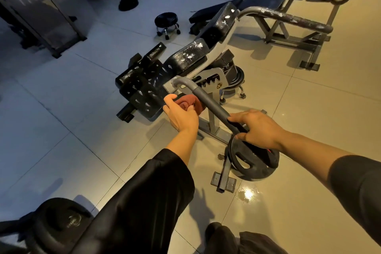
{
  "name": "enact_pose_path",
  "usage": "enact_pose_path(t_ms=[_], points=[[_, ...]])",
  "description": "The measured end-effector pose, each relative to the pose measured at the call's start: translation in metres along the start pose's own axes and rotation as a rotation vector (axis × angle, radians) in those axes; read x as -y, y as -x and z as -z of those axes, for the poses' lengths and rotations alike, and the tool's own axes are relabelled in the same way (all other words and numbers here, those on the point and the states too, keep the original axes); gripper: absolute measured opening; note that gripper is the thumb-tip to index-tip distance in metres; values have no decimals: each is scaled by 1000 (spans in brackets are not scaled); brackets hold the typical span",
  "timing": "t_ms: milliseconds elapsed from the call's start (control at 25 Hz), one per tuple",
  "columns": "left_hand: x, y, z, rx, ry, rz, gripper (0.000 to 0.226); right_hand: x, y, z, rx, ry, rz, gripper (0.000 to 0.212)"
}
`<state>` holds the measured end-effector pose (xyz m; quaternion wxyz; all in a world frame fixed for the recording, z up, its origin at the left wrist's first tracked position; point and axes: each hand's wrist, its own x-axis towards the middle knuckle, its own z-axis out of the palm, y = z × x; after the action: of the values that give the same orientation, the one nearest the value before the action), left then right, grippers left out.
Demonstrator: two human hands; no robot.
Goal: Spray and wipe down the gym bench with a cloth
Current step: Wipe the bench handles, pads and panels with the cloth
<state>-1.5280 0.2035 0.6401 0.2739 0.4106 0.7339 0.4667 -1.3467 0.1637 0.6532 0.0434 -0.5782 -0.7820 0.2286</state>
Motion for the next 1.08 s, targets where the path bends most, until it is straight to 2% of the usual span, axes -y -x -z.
enact_pose_path(t_ms=[160,280,480,600,720,880,1000,1080], points=[[6,9,-15,103,71,15,30,3,4,-3,-11,-8,-15,63],[13,27,-17,179,108,-28,31,3,9,-4,4,4,-26,66],[6,61,-8,364,114,-224,37,3,18,-2,52,20,10,64],[-16,75,-3,408,143,-332,37,0,27,6,-64,-143,6,59],[-44,82,4,466,155,-378,37,-11,34,21,-195,-443,-6,65],[-72,100,11,556,219,-307,37,-30,45,39,-196,-857,48,65],[-74,111,12,540,215,-329,39,-40,53,48,-186,-956,188,57],[-71,115,11,523,210,-283,40,-43,53,50,-199,-986,270,49]])
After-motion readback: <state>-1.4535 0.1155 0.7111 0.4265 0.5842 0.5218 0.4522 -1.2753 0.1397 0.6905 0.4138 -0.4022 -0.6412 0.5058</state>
